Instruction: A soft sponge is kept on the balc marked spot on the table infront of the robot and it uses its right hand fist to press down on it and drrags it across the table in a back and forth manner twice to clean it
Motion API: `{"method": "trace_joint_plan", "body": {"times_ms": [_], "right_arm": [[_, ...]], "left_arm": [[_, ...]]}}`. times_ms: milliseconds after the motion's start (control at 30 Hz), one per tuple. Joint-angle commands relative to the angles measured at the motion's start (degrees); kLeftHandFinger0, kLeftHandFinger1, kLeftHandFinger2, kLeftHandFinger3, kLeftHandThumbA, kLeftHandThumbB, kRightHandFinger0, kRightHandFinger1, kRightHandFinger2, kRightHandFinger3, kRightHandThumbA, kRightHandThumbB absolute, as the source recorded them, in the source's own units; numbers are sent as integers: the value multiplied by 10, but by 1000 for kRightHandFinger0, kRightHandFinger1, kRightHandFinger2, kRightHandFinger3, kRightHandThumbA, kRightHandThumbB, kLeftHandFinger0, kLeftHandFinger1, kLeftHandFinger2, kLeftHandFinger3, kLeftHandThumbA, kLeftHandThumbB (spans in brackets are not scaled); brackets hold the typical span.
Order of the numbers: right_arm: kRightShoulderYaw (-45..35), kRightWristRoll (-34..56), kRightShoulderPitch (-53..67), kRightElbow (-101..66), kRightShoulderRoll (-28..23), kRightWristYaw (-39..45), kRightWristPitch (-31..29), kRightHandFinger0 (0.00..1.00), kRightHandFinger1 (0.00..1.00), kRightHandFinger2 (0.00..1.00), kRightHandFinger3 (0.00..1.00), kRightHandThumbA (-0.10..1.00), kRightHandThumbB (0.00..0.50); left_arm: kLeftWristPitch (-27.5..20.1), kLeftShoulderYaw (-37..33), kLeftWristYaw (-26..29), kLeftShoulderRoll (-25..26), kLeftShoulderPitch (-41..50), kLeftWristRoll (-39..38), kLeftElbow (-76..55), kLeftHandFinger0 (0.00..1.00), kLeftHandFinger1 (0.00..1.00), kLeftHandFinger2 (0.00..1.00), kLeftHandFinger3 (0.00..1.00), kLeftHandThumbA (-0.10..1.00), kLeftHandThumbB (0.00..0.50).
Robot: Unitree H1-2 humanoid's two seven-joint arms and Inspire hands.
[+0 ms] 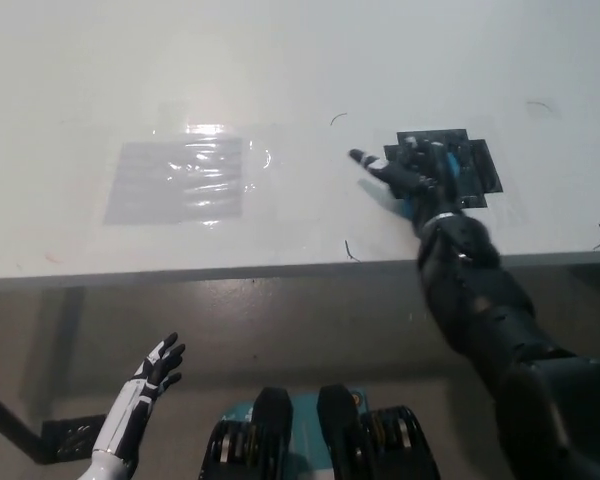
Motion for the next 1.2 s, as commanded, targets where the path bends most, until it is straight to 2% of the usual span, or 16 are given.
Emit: {"method": "trace_joint_plan", "body": {"times_ms": [0, 133, 200, 300, 500, 833, 1000, 1167], "right_arm": [[-2, 14, -1, 13, 81, 47, 25, 0, 0, 0, 0, 1000, 229], [0, 11, -12, 9, 110, 49, 26, 0, 0, 0, 0, 1000, 243], [4, 8, -15, 6, 121, 54, 21, 0, 0, 0, 0, 1000, 231], [3, 9, -17, 3, 126, 69, 15, 0, 0, 0, 0, 1000, 210], [-4, 13, -15, 2, 111, 65, 17, 0, 0, 0, 0, 1000, 221], [-16, 22, 9, 7, 32, 72, 17, 0, 0, 0, 0, 1000, 227], [-26, 26, 32, 9, -30, 64, 12, 0, 0, 0, 0, 1000, 183], [-40, 35, 55, 11, -98, 63, 9, 0, 0, 0, 0, 1000, 209]], "left_arm": [[-22, 6, -2, 4, -1, -9, -14, 1000, 1000, 1000, 1000, 1000, 500], [-19, 7, 0, 3, 0, -5, -17, 1000, 1000, 1000, 1000, 1000, 500], [-20, 6, -1, 4, 0, -5, -17, 1000, 1000, 1000, 1000, 1000, 494], [-21, 6, -1, 6, -2, -2, -17, 1000, 1000, 1000, 1000, 1000, 498], [-24, 8, -2, 5, -4, -6, -15, 1000, 1000, 1000, 1000, 1000, 493], [-20, 8, -1, 4, -2, -1, -20, 1000, 1000, 1000, 1000, 1000, 493], [-26, 9, 0, 5, -4, 0, -16, 1000, 1000, 1000, 1000, 1000, 495], [-22, 11, -1, 8, -4, 0, -17, 1000, 1000, 1000, 1000, 1000, 500]]}}
